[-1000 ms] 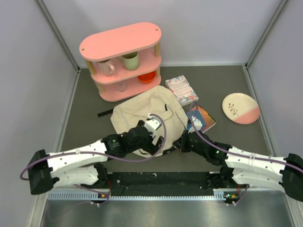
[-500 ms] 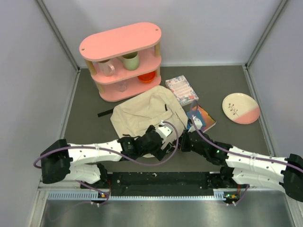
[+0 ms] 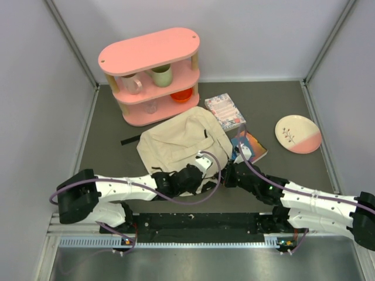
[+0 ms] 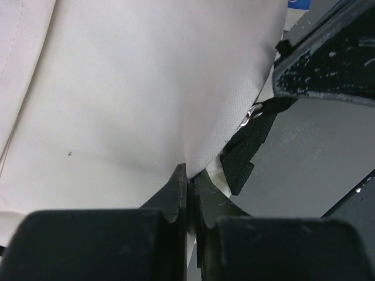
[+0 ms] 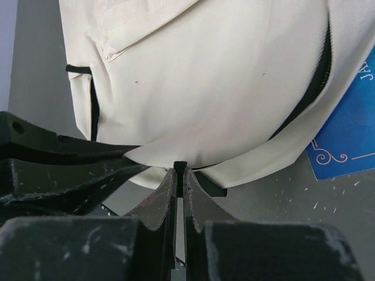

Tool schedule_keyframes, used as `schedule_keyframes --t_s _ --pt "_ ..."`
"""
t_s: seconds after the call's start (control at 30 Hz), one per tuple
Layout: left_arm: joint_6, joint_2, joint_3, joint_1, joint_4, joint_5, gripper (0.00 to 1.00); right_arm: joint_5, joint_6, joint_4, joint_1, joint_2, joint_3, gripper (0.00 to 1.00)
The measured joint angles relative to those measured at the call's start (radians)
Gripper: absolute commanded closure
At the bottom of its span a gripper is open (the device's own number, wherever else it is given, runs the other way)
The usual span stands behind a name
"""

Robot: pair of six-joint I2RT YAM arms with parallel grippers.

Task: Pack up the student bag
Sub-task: Unzip the student bag at the center of the board.

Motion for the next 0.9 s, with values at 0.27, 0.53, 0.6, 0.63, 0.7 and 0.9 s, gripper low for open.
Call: schedule_keyframes --t_s 0.27,0.53,0.6,0.63,0.7,0.9 --pt "-0.064 -0.13 -0.097 -0.001 0.006 -0.024 1.0 0.045 0.008 -0.024 -0.007 -0.011 0.0 1.0" --pt "-0.167 -0.288 -0.195 -0.001 -0.055 -0.044 0.92 0.067 0.014 -0.058 -0.035 -0.026 0.046 1.0" --pt "-0.195 -0.323 -0.198 -0.001 -0.086 -0.05 0.67 0.071 0.014 -0.06 -0.045 -0.026 0.047 1.0" --pt "-0.212 -0.343 -0.198 -0.001 -0.104 -0.053 0.58 0.071 0.014 -0.061 -0.048 -0.026 0.047 1.0" --pt "-0.226 -0.375 -0.198 -0.001 -0.135 -0.056 0.4 0.069 0.014 -0.061 -0.051 -0.026 0.047 1.0" --pt "-0.243 -0.474 -0.198 0.0 -0.19 -0.06 0.25 0.031 0.017 -0.06 -0.053 -0.025 0.047 1.0"
